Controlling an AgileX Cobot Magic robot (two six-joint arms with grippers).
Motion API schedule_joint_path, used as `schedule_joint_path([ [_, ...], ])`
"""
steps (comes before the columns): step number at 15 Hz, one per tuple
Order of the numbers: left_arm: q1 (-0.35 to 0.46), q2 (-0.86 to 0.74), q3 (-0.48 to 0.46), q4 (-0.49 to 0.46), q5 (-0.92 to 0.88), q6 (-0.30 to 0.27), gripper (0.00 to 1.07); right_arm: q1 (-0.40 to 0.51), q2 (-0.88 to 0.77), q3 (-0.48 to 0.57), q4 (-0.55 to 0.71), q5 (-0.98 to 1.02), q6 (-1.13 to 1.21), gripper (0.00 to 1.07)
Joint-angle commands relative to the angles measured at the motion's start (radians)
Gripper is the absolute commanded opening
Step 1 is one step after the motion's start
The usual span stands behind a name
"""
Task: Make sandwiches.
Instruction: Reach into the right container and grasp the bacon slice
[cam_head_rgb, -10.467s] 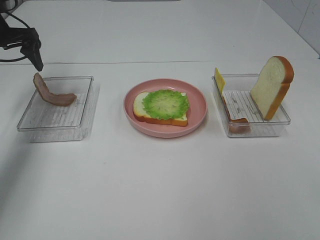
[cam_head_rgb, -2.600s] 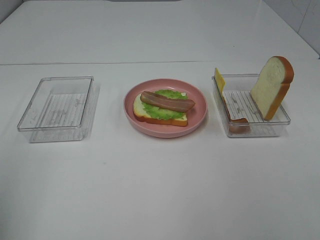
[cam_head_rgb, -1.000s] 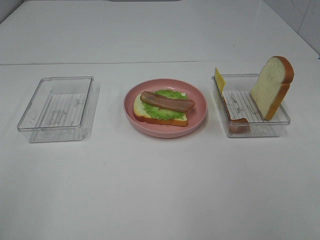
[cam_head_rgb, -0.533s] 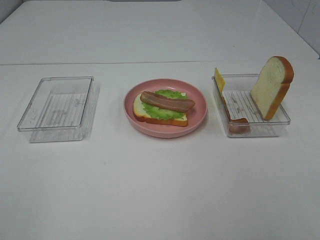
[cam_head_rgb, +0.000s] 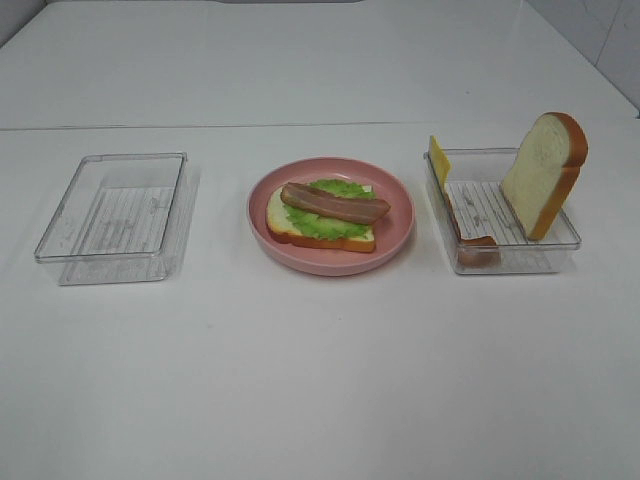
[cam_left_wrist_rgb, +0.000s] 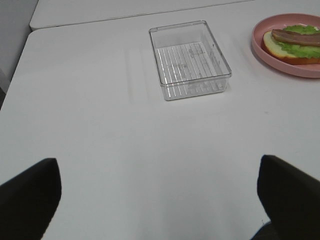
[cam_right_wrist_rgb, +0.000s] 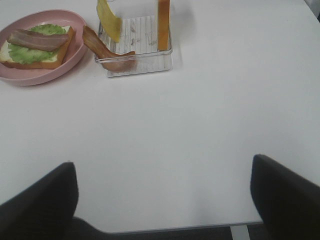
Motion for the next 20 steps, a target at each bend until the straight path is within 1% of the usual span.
schedule_joint_path([
  [1, 0.001, -0.013, 0.002, 0.0, -0.005, 0.0, 1.0, -0.005, -0.029, 0.004, 0.002, -0.008, -0.004, 0.89],
  [9, 0.001, -0.013, 0.002, 0.0, -0.005, 0.0, 1.0, -0.005, -0.024, 0.0, 0.002, -0.007, -0.001, 0.89],
  [12, 0.001, -0.013, 0.002, 0.0, -0.005, 0.0, 1.0, -0.005, 0.097, -0.068, -0.012, -0.031, -0.004, 0.89],
  [13, 0.001, -0.013, 0.002, 0.0, -0.005, 0.0, 1.0, -0.005, 0.162, -0.088, -0.022, -0.058, -0.003, 0.89],
  [14, 0.001, -0.013, 0.002, 0.0, -0.005, 0.0, 1.0, -0.005, 0.278, -0.098, -0.023, -0.098, -0.001, 0.89],
  [16, 0.001, -0.013, 0.002, 0.0, -0.005, 0.0, 1.0, -0.005, 0.429, -0.099, -0.02, -0.123, -0.004, 0.89],
  [17, 0.001, -0.013, 0.002, 0.0, -0.005, 0.0, 1.0, -0.005, 0.474, -0.103, -0.019, -0.127, -0.004, 0.89],
  [18, 0.001, -0.013, 0.002, 0.0, -0.005, 0.0, 1.0, -0.005, 0.62, -0.14, -0.019, -0.127, -0.003, 0.89],
  [19, 0.001, -0.013, 0.002, 0.0, -0.005, 0.0, 1.0, -0.005, 0.705, -0.177, -0.019, -0.122, -0.004, 0.89],
  [20, 0.001, -0.013, 0.002, 0.0, -0.005, 0.0, 1.0, -0.005, 0.753, -0.201, -0.019, -0.118, -0.01, 0.89],
])
